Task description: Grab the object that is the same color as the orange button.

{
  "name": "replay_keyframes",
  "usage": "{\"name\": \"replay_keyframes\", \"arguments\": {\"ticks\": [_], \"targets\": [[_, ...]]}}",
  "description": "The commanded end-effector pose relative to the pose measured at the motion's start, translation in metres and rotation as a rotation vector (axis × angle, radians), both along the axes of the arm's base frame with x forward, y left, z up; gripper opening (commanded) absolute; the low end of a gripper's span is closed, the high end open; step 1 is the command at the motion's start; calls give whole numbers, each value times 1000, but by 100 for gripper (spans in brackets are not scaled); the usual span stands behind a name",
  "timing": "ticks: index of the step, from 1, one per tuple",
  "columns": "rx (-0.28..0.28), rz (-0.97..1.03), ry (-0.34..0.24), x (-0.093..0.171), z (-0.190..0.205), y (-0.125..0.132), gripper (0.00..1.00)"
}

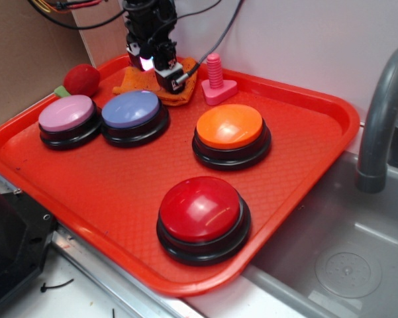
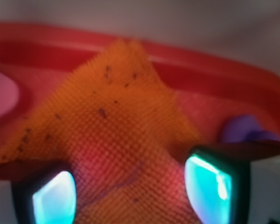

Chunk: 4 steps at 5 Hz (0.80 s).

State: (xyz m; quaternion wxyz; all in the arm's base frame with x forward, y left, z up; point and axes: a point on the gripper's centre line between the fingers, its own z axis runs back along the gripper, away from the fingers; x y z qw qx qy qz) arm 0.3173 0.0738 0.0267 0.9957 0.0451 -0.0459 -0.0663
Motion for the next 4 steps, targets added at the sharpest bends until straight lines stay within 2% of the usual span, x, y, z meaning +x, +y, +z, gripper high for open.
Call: {"name": "replay_keyframes", "arguments": {"ticks": [1, 2, 3, 4], "targets": [[6, -15, -16, 6, -3, 7, 100], [33, 1, -20, 3, -4, 7, 0], [28, 0, -19, 3, -1, 6, 0], [50, -41, -2, 3, 4, 4, 0]]}}
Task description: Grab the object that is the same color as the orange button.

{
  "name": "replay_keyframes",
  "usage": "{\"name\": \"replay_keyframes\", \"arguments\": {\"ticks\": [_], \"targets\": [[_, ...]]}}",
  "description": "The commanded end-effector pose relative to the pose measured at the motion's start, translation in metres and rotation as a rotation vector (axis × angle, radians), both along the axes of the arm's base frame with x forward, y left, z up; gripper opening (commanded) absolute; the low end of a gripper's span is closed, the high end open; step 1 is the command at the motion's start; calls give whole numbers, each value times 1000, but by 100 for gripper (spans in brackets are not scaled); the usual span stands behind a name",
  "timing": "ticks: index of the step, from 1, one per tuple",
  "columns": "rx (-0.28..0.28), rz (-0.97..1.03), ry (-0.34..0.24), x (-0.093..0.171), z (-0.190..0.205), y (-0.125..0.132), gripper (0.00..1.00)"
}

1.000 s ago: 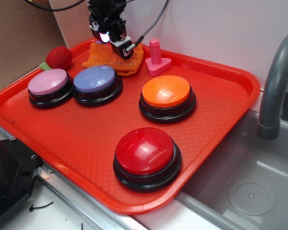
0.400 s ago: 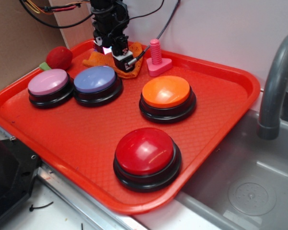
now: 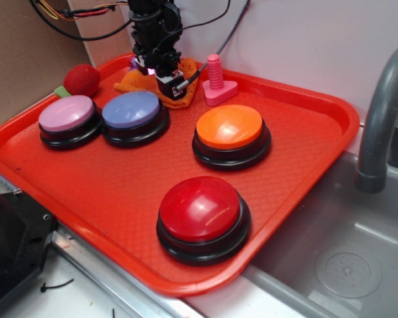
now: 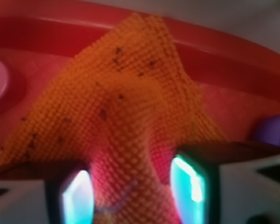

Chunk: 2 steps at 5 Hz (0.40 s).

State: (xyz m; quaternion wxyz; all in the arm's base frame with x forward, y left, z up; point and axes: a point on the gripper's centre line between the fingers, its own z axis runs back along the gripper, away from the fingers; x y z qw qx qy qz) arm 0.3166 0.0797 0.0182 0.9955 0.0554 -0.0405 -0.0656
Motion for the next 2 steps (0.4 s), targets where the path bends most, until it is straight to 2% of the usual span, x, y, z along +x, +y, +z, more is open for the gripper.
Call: {"name": "replay_keyframes", "arguments": {"ticks": [1, 2], "targets": [[31, -11, 3, 5, 23, -4, 0], [53, 45, 22, 6, 44, -8, 0]]}}
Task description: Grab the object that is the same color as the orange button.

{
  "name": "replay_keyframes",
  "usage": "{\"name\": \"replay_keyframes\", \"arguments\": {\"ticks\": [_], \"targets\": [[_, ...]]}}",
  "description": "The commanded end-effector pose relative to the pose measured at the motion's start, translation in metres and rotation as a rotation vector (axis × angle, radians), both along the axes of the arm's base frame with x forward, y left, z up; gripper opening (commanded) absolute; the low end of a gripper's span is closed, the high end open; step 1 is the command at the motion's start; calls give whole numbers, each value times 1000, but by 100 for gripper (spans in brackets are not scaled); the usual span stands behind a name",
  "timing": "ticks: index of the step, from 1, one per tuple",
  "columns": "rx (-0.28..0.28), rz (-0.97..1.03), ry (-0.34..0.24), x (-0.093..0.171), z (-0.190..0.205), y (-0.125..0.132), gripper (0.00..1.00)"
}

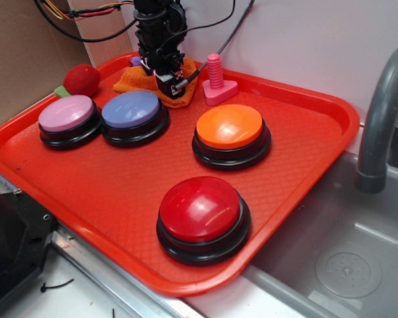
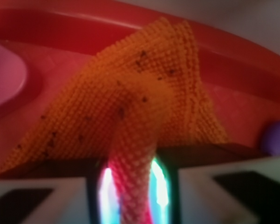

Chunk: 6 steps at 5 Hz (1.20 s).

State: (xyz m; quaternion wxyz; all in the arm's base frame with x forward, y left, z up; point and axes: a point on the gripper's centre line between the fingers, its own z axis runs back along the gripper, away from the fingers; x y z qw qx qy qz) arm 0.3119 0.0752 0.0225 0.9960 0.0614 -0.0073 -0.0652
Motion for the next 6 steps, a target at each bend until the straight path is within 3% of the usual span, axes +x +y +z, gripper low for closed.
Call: {"name": "replay_keyframes", "arguments": {"ticks": [1, 2, 3, 6], "targets": [[-5, 78, -57, 9, 66, -8, 0], [-1, 125, -41, 8, 98, -22, 0], [-67, 156, -43, -2, 127, -43, 0], [-136, 186, -57, -79, 166, -96, 0]]}}
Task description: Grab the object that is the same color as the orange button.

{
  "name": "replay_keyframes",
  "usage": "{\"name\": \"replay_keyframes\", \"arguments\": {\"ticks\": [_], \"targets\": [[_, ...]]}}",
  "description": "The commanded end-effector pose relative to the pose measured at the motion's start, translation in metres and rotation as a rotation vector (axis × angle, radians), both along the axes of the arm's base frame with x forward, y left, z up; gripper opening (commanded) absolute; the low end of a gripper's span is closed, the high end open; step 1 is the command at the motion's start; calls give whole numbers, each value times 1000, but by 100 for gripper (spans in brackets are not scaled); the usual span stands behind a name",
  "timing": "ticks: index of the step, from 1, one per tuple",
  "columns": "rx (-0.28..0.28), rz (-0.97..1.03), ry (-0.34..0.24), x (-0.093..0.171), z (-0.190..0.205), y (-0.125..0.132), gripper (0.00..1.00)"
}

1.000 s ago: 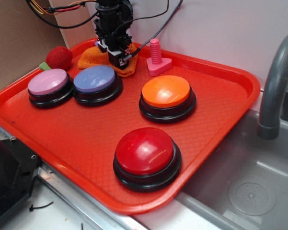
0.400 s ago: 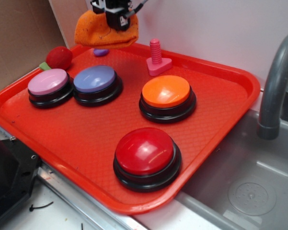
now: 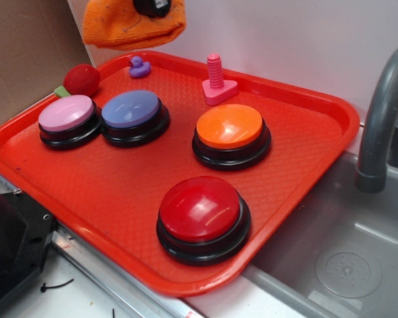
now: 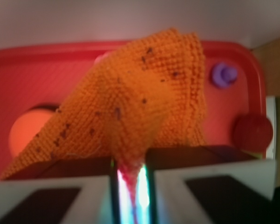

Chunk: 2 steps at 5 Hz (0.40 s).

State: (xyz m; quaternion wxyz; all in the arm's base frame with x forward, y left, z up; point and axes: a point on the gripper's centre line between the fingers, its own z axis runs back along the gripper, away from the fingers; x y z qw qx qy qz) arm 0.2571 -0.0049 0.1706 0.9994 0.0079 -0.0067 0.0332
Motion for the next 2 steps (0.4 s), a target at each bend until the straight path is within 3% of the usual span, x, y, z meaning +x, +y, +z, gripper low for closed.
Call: {"name": "replay_keyframes", "arguments": {"ticks": [1, 2], "targets": [[-12, 22, -15, -39, 5, -27, 0], [-25, -20, -33, -45, -3, -30, 0]]}}
